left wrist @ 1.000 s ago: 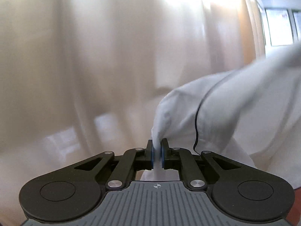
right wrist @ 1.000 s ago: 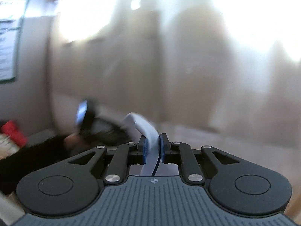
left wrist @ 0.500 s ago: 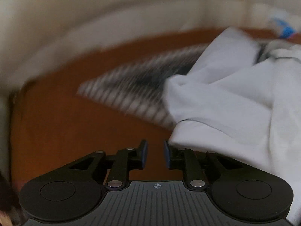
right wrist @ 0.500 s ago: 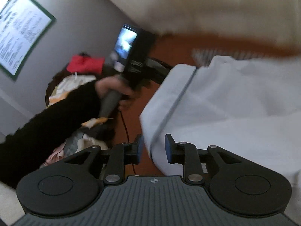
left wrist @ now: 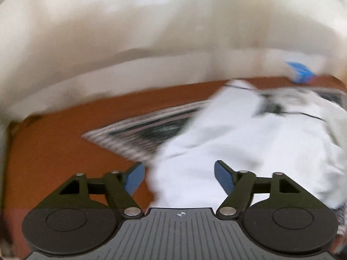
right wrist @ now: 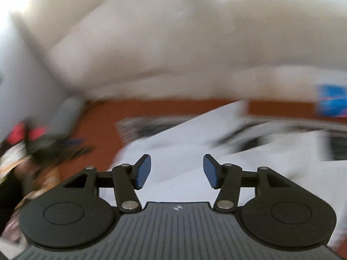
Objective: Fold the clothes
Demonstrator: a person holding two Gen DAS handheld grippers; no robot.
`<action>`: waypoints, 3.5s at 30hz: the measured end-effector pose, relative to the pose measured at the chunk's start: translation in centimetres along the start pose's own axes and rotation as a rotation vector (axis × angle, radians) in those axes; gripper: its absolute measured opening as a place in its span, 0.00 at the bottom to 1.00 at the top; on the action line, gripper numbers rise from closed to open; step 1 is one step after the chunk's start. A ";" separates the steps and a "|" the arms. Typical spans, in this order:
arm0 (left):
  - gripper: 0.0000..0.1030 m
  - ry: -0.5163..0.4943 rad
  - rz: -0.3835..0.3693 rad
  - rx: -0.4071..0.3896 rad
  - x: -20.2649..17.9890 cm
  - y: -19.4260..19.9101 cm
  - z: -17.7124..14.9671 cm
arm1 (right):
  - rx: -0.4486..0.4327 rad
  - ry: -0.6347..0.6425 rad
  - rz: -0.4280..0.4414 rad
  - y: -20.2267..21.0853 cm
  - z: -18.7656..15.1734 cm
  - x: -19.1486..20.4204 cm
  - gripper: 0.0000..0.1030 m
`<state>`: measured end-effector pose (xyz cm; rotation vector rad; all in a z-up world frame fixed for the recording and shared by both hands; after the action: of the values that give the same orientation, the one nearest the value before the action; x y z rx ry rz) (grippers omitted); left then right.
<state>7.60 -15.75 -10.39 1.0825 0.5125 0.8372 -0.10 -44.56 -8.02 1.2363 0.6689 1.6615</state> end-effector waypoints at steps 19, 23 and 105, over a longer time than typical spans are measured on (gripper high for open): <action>0.77 -0.255 0.042 0.181 -24.7 -11.5 2.5 | 0.050 -0.235 -0.268 -1.7 0.8 -22.2 0.62; 0.07 -0.176 0.079 0.238 -23.0 -11.8 0.3 | 0.089 -0.251 -0.204 -2.6 -0.5 -23.5 0.52; 0.79 0.398 0.077 0.037 -27.2 -5.3 2.4 | 0.001 0.080 -0.128 -4.0 1.8 -21.1 0.53</action>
<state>-5.11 -40.00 -15.12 0.9765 0.8249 1.1230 4.33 -62.10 -19.80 1.1093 0.7821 1.6108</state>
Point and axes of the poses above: each gripper's, at about its wrist camera, not at the fingertips, and y roughly against the way its jaws point, x to its left, z to its top, the point moved 10 cm from there along -y, roughly the way its jaws point, and after that the axes turned 13 degrees about x, right-handed, at the moved point
